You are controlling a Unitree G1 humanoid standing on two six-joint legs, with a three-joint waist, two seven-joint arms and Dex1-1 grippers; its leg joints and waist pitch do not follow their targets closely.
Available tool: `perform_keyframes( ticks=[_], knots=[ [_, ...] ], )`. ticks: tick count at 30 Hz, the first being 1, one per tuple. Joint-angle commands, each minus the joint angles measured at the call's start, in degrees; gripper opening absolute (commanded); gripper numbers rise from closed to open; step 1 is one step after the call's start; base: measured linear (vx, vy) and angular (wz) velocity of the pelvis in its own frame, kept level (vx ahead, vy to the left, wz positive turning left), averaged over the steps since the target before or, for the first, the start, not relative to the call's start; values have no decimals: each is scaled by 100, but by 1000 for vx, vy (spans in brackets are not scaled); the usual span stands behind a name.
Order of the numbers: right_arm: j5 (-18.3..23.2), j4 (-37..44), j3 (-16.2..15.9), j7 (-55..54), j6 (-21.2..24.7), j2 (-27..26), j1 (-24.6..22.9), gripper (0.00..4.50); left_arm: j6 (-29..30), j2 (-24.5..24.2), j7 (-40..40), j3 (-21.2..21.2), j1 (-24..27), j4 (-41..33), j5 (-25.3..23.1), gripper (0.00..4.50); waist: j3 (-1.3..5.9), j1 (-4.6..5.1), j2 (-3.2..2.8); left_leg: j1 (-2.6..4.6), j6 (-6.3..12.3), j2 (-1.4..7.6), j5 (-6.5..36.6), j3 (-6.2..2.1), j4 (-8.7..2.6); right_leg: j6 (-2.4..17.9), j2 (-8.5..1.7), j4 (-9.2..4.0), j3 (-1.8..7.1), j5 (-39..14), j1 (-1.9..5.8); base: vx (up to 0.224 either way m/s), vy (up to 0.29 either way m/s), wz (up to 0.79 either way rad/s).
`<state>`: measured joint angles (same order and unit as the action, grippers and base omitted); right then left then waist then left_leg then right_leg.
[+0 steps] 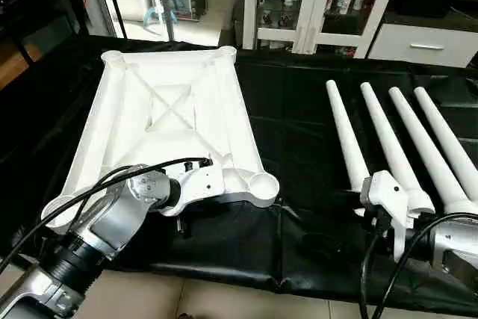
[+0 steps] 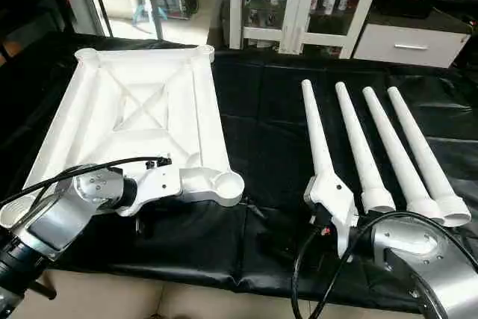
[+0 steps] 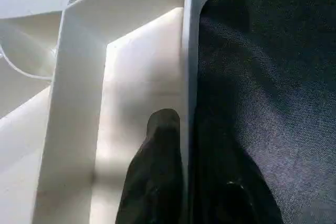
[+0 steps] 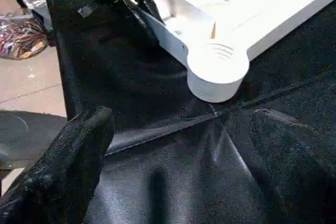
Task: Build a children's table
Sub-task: Move to table
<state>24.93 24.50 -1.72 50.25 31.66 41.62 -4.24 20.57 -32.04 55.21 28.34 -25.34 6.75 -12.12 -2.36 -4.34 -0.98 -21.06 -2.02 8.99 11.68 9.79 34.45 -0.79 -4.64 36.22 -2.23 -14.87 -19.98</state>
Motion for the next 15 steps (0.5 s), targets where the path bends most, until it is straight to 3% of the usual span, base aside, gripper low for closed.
perform_keyframes(
  ticks=[1, 5, 15],
  knots=[
    [-51, -12, -31, -51, -83, -8, 107, 450, -13, 31, -262, -41, 140, 154, -85, 77, 226, -50, 69, 55, 318, 447, 967, -194, -485, 1372, -466, -472, 255, -225, 107, 0, 0, 0],
    [68, -24, 87, -107, -43, -120, 166, 450, 115, 126, -198, -109, 160, -17, 90, 109, 249, -97, 69, 63, 384, 450, 736, -187, -460, 1421, -463, -429, 247, 164, 104, 0, 0, 0],
    [137, -6, 144, -103, -31, -177, 171, 450, 1, -34, 50, -376, 172, -184, 308, 184, 246, -118, 71, 60, 346, 440, 746, -186, -469, 1381, -456, -426, 241, 170, 109, 0, 0, 0]
  ],
)
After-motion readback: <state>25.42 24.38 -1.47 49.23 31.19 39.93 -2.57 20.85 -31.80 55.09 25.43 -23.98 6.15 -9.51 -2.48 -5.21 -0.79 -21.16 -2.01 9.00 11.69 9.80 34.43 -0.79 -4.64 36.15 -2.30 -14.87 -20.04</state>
